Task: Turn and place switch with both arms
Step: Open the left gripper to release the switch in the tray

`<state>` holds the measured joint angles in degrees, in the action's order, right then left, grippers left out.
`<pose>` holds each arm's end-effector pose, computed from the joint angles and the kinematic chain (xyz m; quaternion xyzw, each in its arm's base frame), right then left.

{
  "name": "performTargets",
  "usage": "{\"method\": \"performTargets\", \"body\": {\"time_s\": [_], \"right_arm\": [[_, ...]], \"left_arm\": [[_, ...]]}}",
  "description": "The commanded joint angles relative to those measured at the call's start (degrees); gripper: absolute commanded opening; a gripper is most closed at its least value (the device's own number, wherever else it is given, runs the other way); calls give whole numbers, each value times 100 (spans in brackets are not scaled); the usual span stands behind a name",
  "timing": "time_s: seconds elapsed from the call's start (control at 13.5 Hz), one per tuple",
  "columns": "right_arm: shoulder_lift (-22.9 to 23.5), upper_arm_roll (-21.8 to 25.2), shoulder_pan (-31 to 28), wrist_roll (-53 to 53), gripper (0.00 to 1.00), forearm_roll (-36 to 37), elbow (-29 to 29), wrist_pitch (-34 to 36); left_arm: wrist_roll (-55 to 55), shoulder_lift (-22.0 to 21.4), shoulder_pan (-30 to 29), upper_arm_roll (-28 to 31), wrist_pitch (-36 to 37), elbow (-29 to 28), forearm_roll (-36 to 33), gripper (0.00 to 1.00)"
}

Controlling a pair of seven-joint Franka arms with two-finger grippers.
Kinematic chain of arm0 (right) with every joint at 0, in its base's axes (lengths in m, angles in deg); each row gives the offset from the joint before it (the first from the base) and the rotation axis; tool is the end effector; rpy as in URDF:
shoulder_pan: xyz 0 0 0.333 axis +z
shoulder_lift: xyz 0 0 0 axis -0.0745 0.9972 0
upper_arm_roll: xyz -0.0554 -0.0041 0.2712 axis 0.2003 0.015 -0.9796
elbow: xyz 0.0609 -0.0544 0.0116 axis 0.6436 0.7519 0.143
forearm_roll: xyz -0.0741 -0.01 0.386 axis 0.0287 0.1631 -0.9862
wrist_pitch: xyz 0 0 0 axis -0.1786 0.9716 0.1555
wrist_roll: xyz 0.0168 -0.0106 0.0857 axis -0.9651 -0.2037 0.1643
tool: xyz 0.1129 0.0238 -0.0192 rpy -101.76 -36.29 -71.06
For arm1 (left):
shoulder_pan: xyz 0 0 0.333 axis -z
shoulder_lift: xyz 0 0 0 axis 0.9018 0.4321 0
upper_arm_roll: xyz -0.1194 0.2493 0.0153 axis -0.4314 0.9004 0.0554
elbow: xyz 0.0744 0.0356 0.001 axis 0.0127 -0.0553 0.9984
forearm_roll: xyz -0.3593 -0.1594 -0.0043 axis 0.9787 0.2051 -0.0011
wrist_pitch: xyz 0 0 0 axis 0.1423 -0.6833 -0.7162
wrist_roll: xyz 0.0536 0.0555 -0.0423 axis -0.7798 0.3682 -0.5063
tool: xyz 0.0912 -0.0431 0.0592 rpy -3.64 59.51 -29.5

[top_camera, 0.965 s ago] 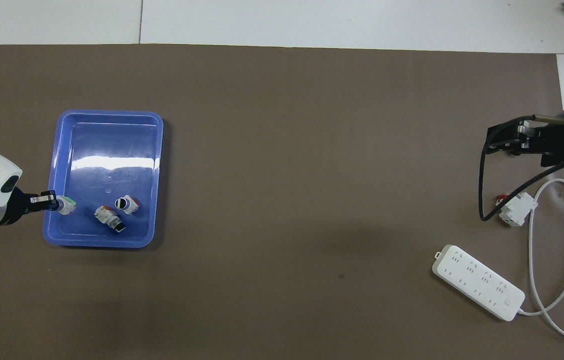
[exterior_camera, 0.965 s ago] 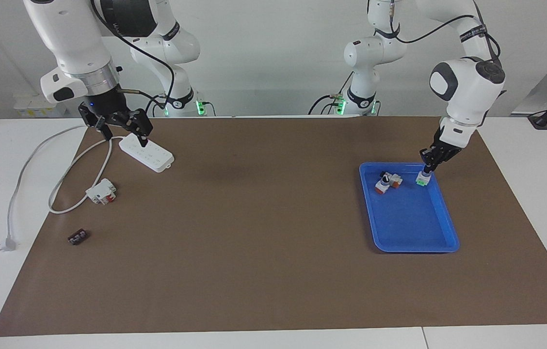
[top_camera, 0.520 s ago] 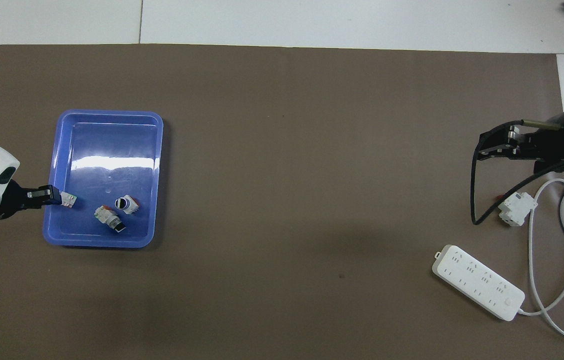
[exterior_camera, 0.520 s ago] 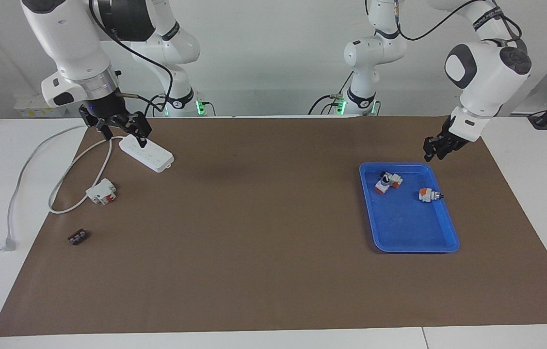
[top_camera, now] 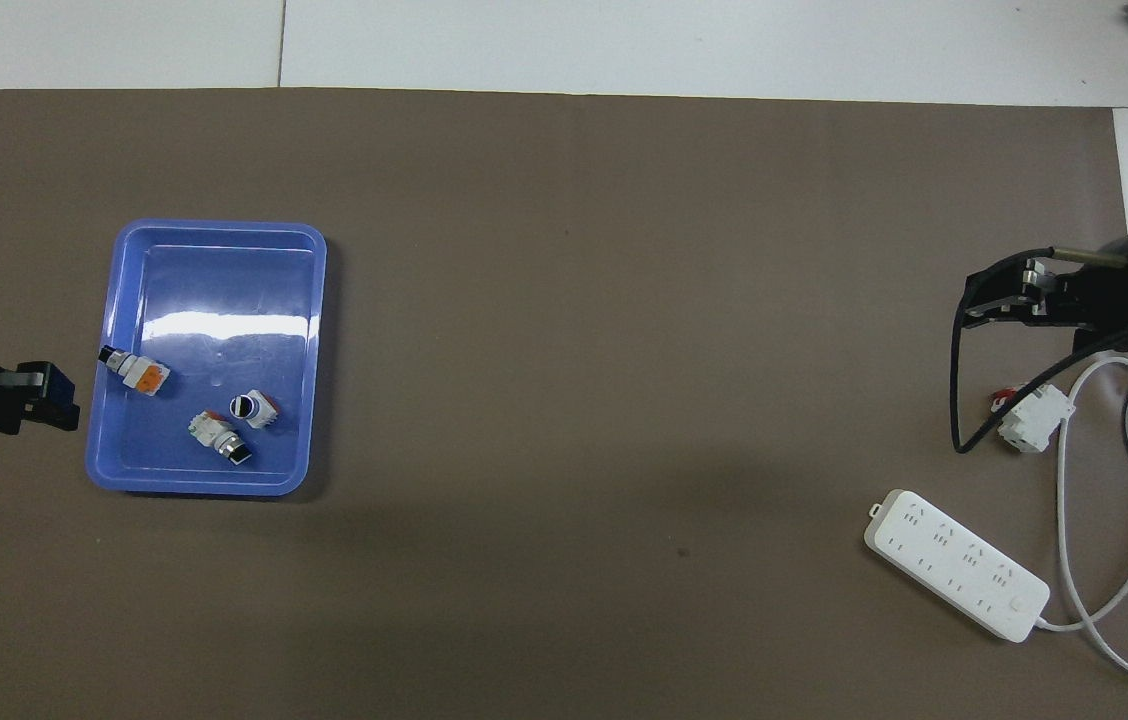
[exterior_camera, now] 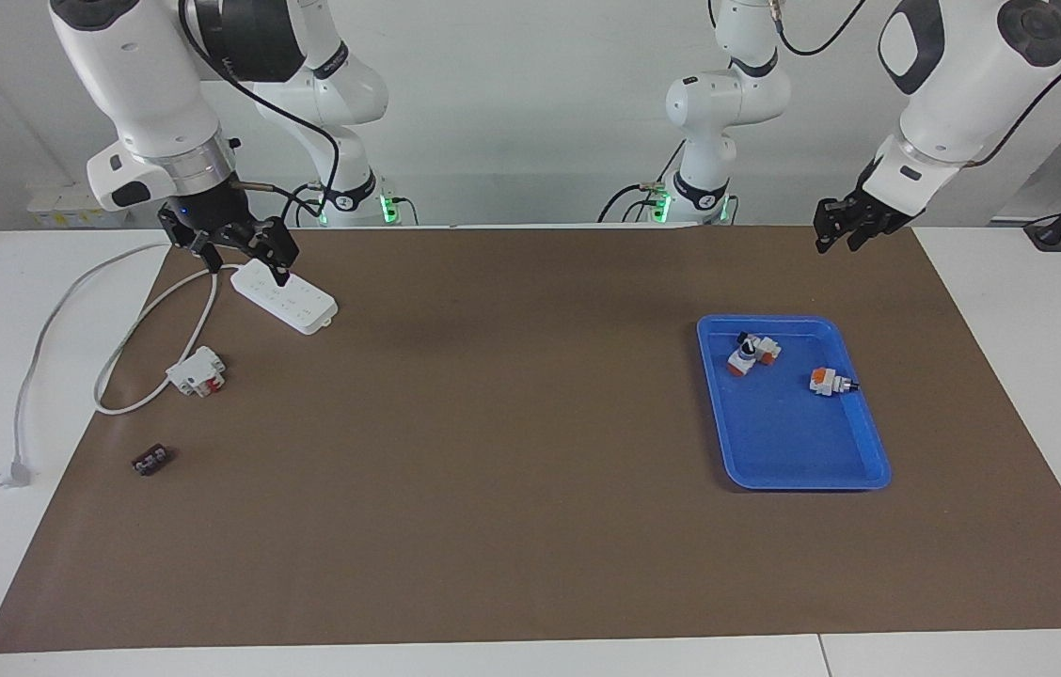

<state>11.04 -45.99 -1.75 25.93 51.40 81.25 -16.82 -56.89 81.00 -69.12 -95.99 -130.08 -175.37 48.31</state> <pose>0.5566 0.0280 0.5513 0.9914 -0.1303 0.0035 0.0085 0.5089 -0.0215 0.5465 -0.9963 0.0045 0.0859 0.0014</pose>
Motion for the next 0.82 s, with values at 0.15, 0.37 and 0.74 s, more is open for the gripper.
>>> {"method": "performTargets", "body": {"time_s": [0.15,0.37,0.74], "right_arm": [[2,-110,-129,170,100,-15,-127,-54],[125,-162,-103,459,100,11,-539,358],[248,-180,-103,714,100,3,-743,518]], "left_arm": [[-35,151,436,-50,659,833,-168,75],[-175,143,604,-77,255,772,-159,98],[-551,125,534,-77,-263,649,-141,95]]}}
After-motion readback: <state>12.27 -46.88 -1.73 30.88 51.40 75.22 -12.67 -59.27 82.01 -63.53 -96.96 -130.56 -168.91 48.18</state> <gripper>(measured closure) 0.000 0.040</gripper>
